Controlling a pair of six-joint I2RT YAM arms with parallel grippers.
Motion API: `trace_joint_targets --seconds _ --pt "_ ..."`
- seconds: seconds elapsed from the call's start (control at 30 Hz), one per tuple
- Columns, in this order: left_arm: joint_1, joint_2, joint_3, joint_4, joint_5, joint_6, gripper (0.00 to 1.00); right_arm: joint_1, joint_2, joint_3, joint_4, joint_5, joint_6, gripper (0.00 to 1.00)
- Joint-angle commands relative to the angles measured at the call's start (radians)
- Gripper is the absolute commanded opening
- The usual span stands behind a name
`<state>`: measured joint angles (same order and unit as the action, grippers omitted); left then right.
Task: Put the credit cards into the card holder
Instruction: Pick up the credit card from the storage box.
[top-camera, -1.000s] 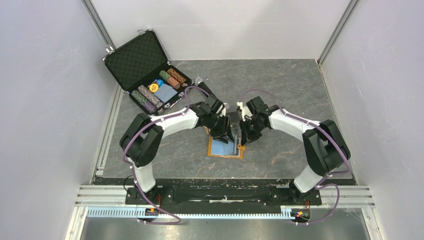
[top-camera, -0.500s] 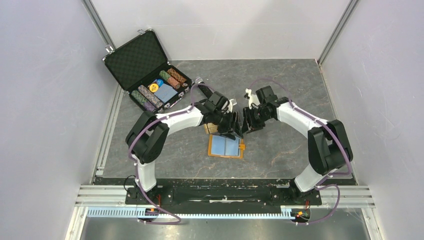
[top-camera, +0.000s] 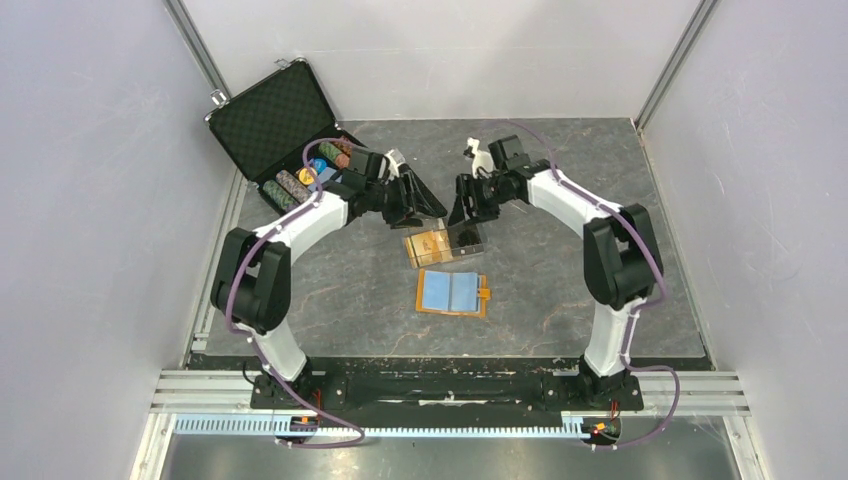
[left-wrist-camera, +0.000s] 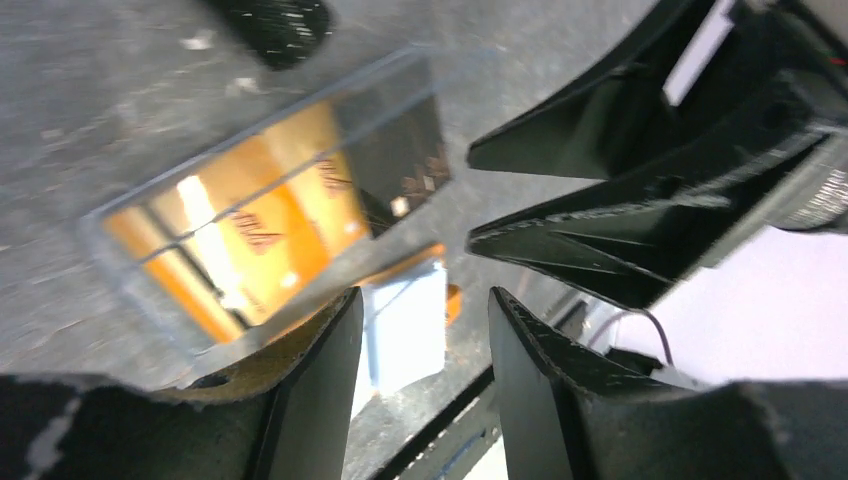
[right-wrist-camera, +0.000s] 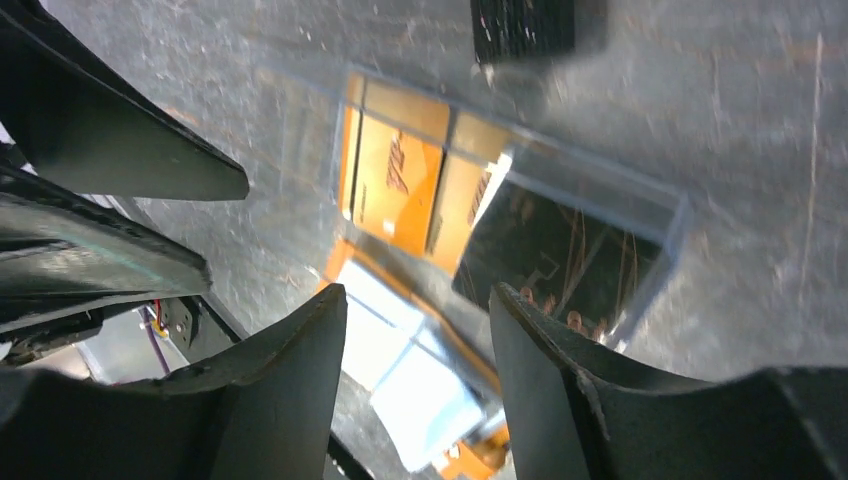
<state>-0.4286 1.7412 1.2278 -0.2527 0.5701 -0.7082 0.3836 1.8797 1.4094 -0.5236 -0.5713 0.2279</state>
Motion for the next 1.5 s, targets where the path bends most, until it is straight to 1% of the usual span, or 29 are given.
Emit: trace_joint_targets --seconds 0.0,0.1,0.17,0.23,0.33,0.43,0.47,0.57,0.67,0.77,0.87,0.93,1.1,1.27,1.33,1.47 --pt "0.019 0.006 0.081 -0.238 -0.149 0.115 0.56 0.043 0.102 0.166 -0.014 -0.028 0.008 0.58" --pt "0.016 0.059 0.144 -0.313 -0.198 0.164 0.53 0.068 0.168 0.22 -0.025 -0.025 0.008 0.58" --pt "0.01 0.089 0.167 -0.336 -0.229 0.183 0.47 0.083 0.205 0.237 -0.029 -0.014 0.002 0.57" --pt "0.0 0.116 0.197 -0.375 -0.259 0.21 0.39 0.096 0.228 0.238 -0.031 -0.007 0.002 0.53" --pt "-0.031 0.161 0.246 -0.434 -0.305 0.256 0.32 0.106 0.246 0.218 -0.03 0.001 0.001 0.5" --pt "-0.065 0.204 0.293 -0.497 -0.369 0.295 0.27 0.116 0.25 0.196 -0.011 -0.004 0.007 0.49" --pt "-0.075 0.217 0.306 -0.515 -0.392 0.303 0.24 0.121 0.253 0.195 -0.007 -0.008 0.008 0.49" --pt "-0.092 0.241 0.319 -0.542 -0.438 0.319 0.15 0.126 0.269 0.209 -0.012 -0.012 0.01 0.48" --pt "-0.103 0.26 0.328 -0.564 -0.469 0.336 0.11 0.129 0.281 0.211 -0.019 0.002 0.009 0.48" --pt "-0.118 0.283 0.339 -0.588 -0.495 0.355 0.09 0.129 0.286 0.193 -0.023 0.012 0.007 0.49" --pt "-0.134 0.294 0.344 -0.603 -0.537 0.371 0.08 0.138 0.283 0.174 -0.024 0.028 0.001 0.54" --pt "-0.139 0.299 0.346 -0.61 -0.557 0.378 0.07 0.145 0.288 0.17 -0.029 0.044 -0.001 0.55" --pt "-0.147 0.33 0.35 -0.613 -0.566 0.389 0.06 0.155 0.317 0.186 -0.056 0.089 -0.01 0.54" --pt "-0.154 0.363 0.366 -0.612 -0.541 0.387 0.05 0.162 0.35 0.205 -0.079 0.114 -0.022 0.5" --pt "-0.154 0.371 0.372 -0.61 -0.53 0.383 0.05 0.165 0.361 0.205 -0.072 0.082 -0.02 0.5" --pt "-0.156 0.377 0.374 -0.606 -0.517 0.381 0.05 0.167 0.369 0.188 -0.017 -0.009 0.011 0.45"
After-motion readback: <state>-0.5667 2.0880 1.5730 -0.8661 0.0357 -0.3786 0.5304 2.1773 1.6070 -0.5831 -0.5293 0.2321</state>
